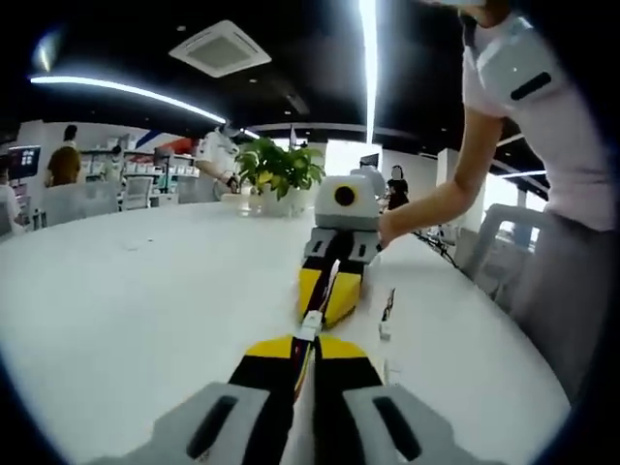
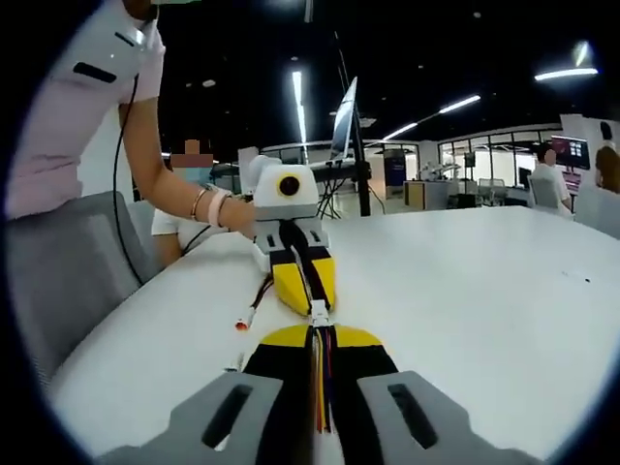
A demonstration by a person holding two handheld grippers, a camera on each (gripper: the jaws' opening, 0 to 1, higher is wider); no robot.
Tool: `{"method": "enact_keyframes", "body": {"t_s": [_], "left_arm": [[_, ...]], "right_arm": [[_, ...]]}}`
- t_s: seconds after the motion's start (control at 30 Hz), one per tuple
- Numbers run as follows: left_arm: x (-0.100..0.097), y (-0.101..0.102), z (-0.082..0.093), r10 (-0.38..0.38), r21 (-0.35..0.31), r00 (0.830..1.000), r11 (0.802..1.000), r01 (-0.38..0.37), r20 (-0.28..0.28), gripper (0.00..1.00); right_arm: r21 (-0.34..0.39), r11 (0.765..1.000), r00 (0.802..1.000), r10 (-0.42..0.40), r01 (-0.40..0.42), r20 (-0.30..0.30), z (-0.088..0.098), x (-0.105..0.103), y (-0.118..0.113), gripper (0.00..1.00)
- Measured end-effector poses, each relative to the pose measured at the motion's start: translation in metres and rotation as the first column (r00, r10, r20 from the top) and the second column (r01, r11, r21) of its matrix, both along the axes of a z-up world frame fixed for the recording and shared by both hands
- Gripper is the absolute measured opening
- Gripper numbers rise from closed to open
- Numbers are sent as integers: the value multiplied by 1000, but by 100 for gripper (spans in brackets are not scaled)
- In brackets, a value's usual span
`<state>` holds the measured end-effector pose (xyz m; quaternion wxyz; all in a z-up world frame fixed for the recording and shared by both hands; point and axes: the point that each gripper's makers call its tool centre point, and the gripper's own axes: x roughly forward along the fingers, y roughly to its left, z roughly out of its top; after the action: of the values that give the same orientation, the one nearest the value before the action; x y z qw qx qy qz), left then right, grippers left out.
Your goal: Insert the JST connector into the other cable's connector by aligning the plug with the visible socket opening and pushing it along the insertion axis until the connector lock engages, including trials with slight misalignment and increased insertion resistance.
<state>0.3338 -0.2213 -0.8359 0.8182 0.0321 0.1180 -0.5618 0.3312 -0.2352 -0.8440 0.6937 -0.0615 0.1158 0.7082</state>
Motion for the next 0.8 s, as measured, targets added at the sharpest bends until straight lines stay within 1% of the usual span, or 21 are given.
{"method": "enact_keyframes", "body": {"t_s": [0.07,0.27,0.43,0.7,0.8], "left_arm": [[1,0,-1,2,5,1000,1000,-2,3,0],[2,1,-3,11,14,1000,1000,-11,-7,0],[5,-1,-6,22,44,1000,999,-22,8,0],[7,-1,-7,41,52,999,998,-42,15,1],[7,-2,-7,57,70,998,996,-58,17,1]], "right_arm": [[-6,1000,1000,-2,2,7,-2,3,-1,4],[-16,1000,1000,2,-2,8,-2,0,0,4],[-41,999,999,-18,19,27,-4,0,1,4],[-44,999,999,-28,28,16,-3,-3,1,4],[-45,999,1000,-28,29,5,-2,-3,1,5]]}}
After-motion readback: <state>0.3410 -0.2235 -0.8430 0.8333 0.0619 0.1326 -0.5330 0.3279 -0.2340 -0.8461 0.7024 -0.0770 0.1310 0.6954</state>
